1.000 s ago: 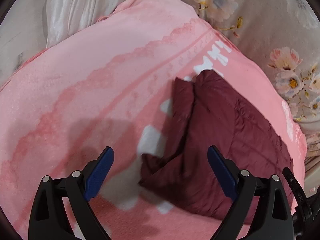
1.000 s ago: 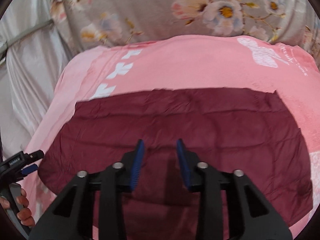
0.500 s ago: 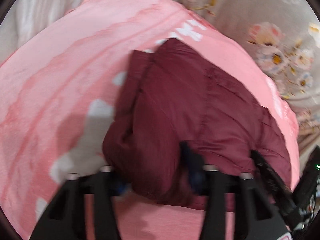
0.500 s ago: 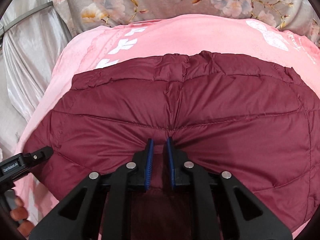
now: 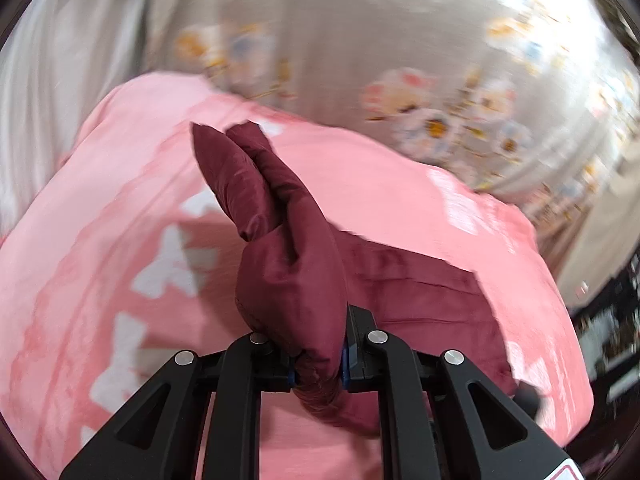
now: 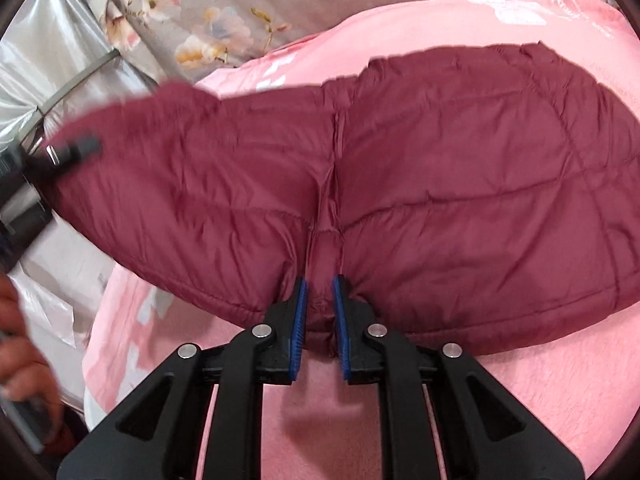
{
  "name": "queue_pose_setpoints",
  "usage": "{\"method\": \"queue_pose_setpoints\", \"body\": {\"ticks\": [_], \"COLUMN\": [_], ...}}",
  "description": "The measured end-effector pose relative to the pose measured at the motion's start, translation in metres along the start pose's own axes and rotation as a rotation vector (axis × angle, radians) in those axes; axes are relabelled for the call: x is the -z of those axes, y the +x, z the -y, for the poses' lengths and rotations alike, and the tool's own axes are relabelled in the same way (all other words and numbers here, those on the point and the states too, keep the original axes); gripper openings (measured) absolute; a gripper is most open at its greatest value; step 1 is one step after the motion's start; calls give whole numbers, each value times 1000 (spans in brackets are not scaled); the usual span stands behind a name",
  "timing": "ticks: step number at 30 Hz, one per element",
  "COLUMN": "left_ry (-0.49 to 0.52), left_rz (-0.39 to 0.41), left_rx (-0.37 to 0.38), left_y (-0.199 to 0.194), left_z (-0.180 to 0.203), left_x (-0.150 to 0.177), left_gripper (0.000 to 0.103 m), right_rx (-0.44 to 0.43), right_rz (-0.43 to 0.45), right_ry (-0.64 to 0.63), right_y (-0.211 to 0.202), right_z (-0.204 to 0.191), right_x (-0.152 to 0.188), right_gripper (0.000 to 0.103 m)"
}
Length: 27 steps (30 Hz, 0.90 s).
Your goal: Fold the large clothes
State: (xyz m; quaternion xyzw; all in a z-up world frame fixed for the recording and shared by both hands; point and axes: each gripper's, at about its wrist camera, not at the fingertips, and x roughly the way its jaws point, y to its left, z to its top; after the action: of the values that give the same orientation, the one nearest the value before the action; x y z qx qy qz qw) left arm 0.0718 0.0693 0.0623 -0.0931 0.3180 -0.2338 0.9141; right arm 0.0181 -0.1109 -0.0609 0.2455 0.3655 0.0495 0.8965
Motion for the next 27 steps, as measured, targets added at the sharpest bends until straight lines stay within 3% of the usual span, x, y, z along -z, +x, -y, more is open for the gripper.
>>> {"method": "queue_pose_setpoints", "body": {"ticks": [6,11,14,18,21,24,26,27], "left_ry": [163,223,239,237,205,146,101,84], "left_rz": [-19,-103,-177,-365,-411,-403,-352,-312], "left_rx": [69,111,124,131,145,221,248,234], "left_y": [7,40,70,125,127,98,72,60], "left_z": [79,126,148,168,163,143,124,113], "left_x": [2,14,34,75,93,88,80,75], "left_gripper": [12,12,13,19,22,42,73,77], "right_rx": [-11,153,263,343,363,361,335,321], "right_rz": [49,129,150,177,214,256,284,294], "right_ry": [39,8,35,94,114,122,119,113], "right_y": [-35,-96,-125,-150,-165,-180,-185,-183], "right_z": [7,29,52,76,84,89,86,83], "right_x": [0,4,12,19,16,8,-1,-10], "right_gripper": [13,14,14,14,20,37,44,46]}}
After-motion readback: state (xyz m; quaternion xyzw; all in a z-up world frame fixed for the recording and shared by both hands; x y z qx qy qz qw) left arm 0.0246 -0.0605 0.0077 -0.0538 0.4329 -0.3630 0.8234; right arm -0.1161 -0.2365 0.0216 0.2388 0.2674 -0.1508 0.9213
